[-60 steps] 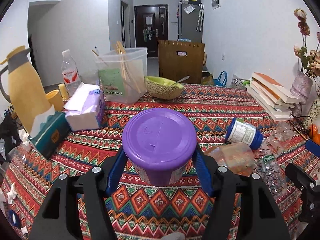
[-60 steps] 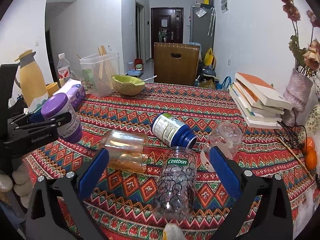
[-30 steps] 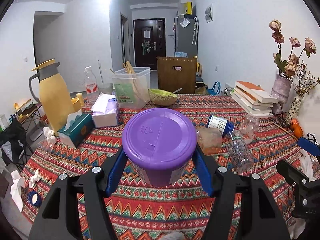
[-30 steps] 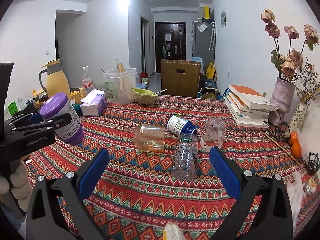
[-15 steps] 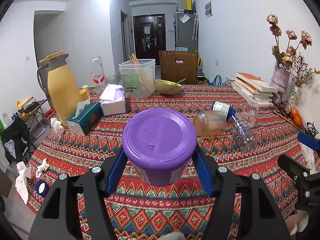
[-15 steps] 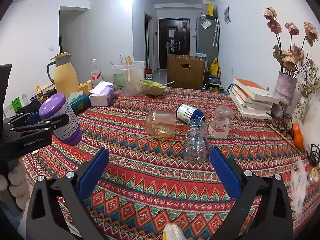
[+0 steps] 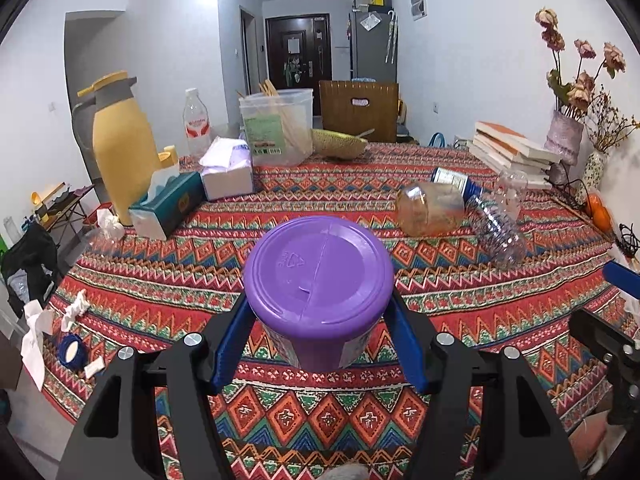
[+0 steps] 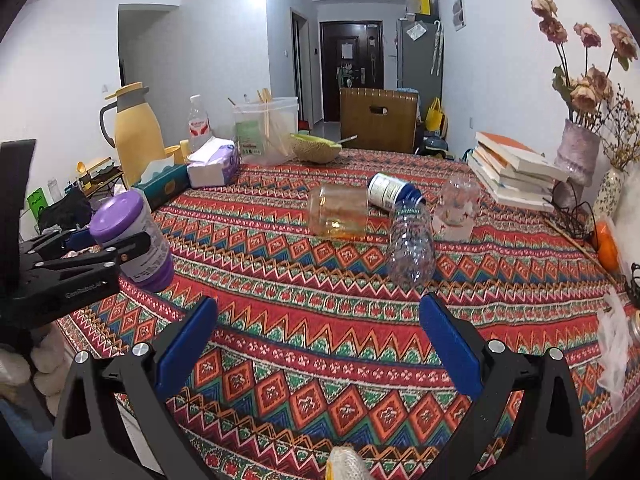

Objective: Flip cup upright
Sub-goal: 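Lift the purple bottle off the table with the left tool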

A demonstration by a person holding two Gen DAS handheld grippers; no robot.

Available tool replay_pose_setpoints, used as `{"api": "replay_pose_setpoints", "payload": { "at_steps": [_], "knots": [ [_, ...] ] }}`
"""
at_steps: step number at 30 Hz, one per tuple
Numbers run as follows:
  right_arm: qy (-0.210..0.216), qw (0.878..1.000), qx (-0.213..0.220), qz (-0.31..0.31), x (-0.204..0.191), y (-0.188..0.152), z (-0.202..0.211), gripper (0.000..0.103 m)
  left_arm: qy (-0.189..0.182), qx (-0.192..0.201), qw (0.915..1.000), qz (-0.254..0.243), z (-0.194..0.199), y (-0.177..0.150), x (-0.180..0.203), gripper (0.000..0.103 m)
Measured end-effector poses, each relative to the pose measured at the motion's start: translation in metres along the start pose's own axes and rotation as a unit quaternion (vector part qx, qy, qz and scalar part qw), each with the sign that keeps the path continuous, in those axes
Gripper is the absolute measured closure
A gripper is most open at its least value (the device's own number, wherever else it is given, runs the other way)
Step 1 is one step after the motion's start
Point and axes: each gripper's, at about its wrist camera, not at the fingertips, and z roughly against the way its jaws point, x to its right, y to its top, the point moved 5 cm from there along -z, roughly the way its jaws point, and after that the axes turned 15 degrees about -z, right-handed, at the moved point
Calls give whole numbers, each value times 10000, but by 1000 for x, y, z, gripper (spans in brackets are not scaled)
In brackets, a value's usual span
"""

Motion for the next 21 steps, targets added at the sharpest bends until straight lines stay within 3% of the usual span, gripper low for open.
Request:
{"api": "replay_pose_setpoints", "payload": {
  "at_steps": [10, 21],
  "knots": [
    [-63, 9998, -173, -92, 8, -11, -8, 6, -50, -171, 9998, -20, -34, -33, 17, 41],
    [3, 9997, -239, -101, 6, -18, -12, 6, -89, 10, 9999, -71, -13, -48, 20, 41]
  ]
}}
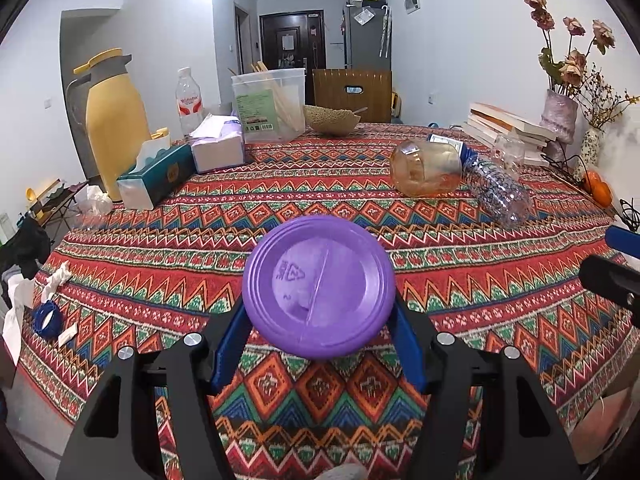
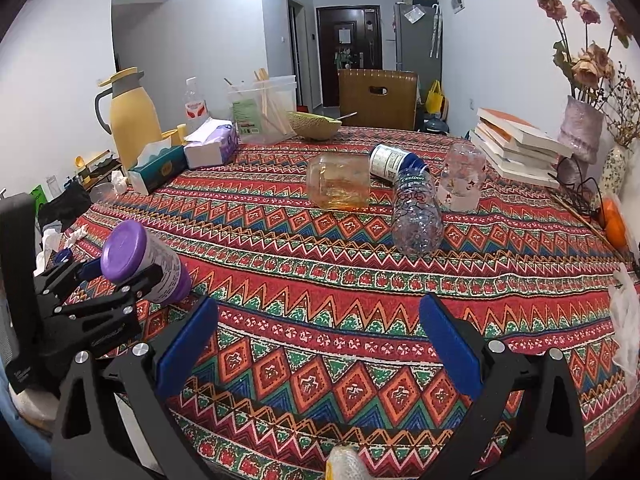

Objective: Flip cup upright
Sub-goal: 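Lift the purple bottle off the table with the left tool, then carry the purple bottle with the left tool toward the right tool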

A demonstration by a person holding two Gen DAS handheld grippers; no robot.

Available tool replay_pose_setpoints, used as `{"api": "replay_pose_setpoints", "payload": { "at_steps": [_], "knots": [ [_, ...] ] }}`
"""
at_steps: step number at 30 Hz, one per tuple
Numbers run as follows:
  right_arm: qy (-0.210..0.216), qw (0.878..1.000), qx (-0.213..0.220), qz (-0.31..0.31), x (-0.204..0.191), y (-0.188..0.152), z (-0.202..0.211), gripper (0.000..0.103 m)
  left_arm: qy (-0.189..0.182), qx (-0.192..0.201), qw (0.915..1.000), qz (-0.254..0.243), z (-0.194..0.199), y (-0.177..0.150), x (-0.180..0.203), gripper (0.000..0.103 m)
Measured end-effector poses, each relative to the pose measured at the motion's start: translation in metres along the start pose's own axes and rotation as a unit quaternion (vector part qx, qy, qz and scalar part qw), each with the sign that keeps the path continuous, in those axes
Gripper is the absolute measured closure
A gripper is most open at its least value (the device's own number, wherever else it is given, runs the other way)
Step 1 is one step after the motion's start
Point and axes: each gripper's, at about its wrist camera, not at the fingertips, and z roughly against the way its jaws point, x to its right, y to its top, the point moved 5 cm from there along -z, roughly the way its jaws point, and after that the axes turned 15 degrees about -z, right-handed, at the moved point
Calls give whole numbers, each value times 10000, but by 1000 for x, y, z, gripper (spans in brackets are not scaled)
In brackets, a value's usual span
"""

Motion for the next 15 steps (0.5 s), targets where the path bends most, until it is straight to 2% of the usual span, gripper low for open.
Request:
{"api": "replay_pose_setpoints", "payload": {
  "at_steps": [11, 15],
  "knots": [
    [81, 10000, 15, 29, -5, -6, 8, 6, -157, -360, 9992, 50, 2, -20, 2, 39],
    [95, 9999, 19, 40, -6, -9, 10, 6, -158, -306, 9993, 110, 7, -19, -2, 30]
  ]
}}
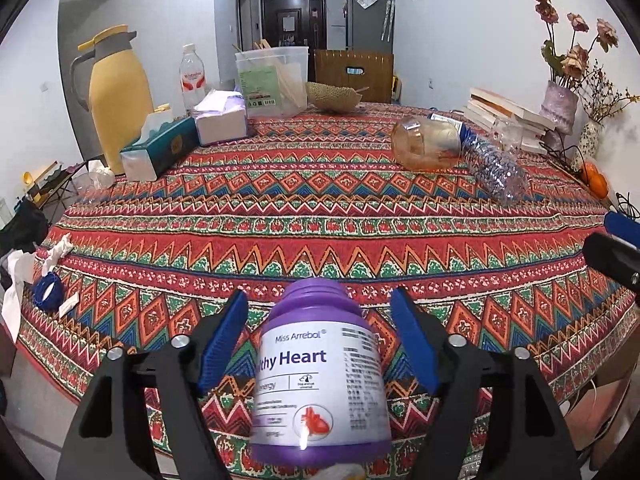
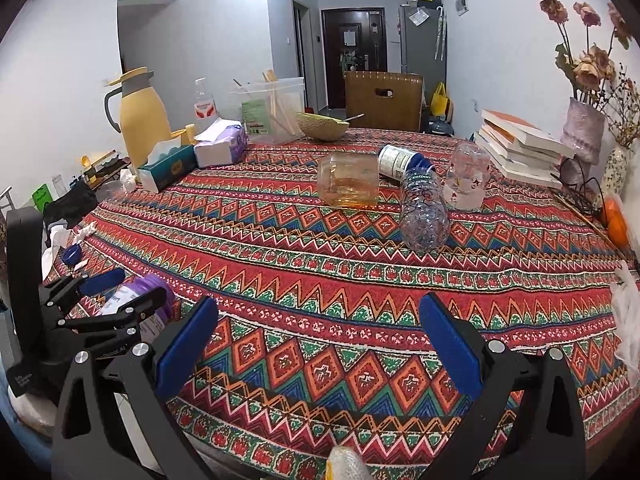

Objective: Flip cup upright
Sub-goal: 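Carry the purple bottle with the left tool toward the right tool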

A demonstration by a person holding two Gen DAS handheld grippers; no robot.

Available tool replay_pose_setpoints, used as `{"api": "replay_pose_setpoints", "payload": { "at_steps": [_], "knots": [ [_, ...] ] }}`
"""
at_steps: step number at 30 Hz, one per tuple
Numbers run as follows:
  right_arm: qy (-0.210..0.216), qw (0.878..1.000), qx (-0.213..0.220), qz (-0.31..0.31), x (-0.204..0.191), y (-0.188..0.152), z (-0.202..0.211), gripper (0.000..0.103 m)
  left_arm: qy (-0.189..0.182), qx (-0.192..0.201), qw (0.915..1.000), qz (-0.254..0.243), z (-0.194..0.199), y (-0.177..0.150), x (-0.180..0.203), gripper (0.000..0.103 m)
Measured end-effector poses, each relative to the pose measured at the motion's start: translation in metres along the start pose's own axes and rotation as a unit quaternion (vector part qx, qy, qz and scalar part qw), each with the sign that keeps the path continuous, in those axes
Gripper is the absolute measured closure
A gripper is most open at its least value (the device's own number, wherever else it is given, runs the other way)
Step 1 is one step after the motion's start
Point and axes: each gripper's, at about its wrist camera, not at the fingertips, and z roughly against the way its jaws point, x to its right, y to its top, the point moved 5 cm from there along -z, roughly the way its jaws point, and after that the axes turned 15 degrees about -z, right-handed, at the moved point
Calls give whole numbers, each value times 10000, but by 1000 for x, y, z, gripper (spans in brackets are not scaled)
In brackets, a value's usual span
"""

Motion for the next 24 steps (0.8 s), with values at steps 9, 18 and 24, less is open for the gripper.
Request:
{"api": "replay_pose_setpoints", "payload": {
  "at_steps": [9, 18, 24],
  "knots": [
    [6, 10000, -76, 15, -3, -5, -3, 6, 8, 27, 10000, 16, 3, -1, -2, 27],
    [9, 10000, -85, 51, -8, -5, -2, 6, -23, 207, 9998, 53, 15, 3, -8, 15],
    [47, 9999, -64, 119, -19, -6, 2, 6, -110, 277, 9992, 261, 29, 2, -23, 7]
  ]
}}
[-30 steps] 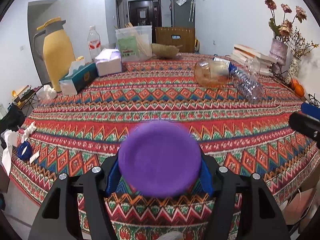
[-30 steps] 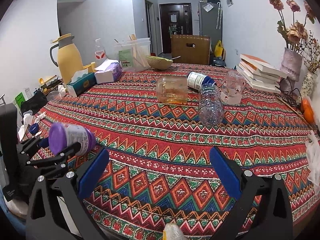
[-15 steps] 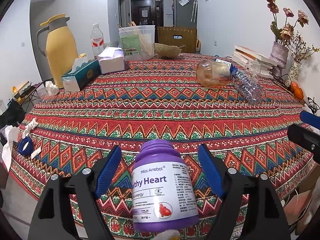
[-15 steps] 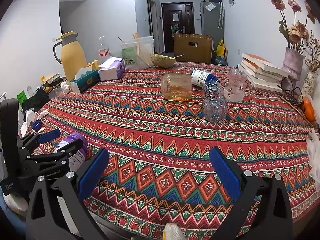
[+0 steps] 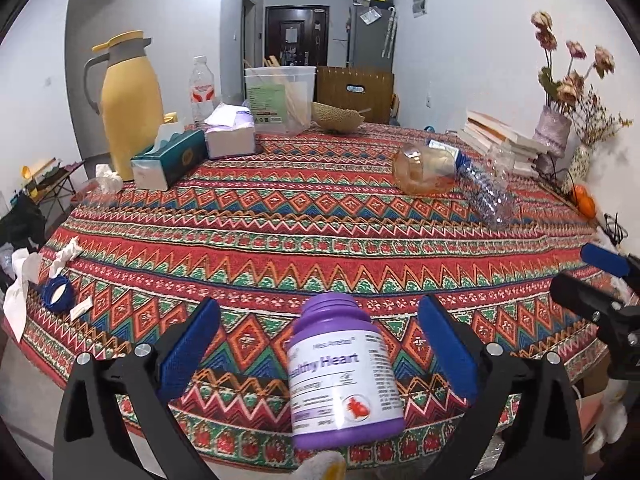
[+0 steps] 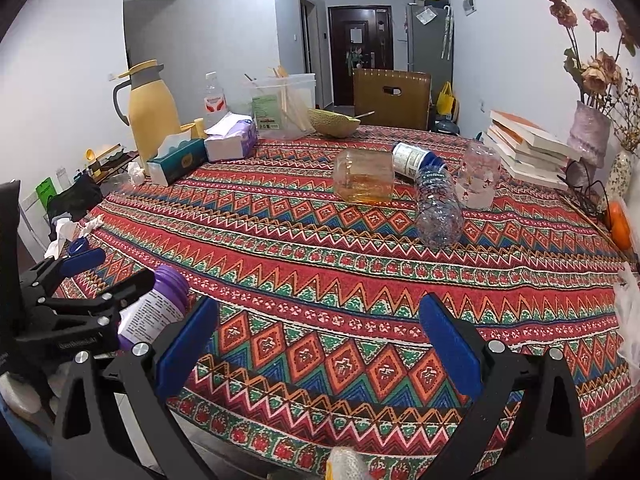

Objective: Flip cup upright
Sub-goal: 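Carry the purple bottle with the left tool toward the right tool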

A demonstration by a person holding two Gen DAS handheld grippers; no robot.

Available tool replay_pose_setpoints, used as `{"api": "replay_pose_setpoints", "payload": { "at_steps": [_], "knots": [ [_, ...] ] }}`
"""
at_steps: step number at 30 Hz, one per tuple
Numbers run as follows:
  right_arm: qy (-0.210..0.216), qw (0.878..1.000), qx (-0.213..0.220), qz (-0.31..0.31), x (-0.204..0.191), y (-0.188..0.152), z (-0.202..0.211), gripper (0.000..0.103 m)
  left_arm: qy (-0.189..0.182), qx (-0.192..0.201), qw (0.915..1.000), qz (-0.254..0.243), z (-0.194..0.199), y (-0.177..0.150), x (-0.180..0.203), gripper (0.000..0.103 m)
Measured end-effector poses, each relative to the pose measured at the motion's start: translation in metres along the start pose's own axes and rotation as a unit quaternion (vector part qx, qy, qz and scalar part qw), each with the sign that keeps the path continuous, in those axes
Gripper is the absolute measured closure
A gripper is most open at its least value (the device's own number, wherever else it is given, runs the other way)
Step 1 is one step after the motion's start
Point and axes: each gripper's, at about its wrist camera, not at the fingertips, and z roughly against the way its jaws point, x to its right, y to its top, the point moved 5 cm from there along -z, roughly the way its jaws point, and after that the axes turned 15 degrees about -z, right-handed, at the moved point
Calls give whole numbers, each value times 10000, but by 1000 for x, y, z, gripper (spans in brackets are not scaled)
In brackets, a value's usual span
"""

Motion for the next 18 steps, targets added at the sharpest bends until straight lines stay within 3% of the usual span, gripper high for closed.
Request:
{"api": "replay_pose_setpoints", "payload": {
  "at_steps": [18],
  "knots": [
    [116, 9992, -183, 350, -58, -7, -5, 6, 303, 239, 9992, 42, 32, -7, -45, 7]
  ]
}}
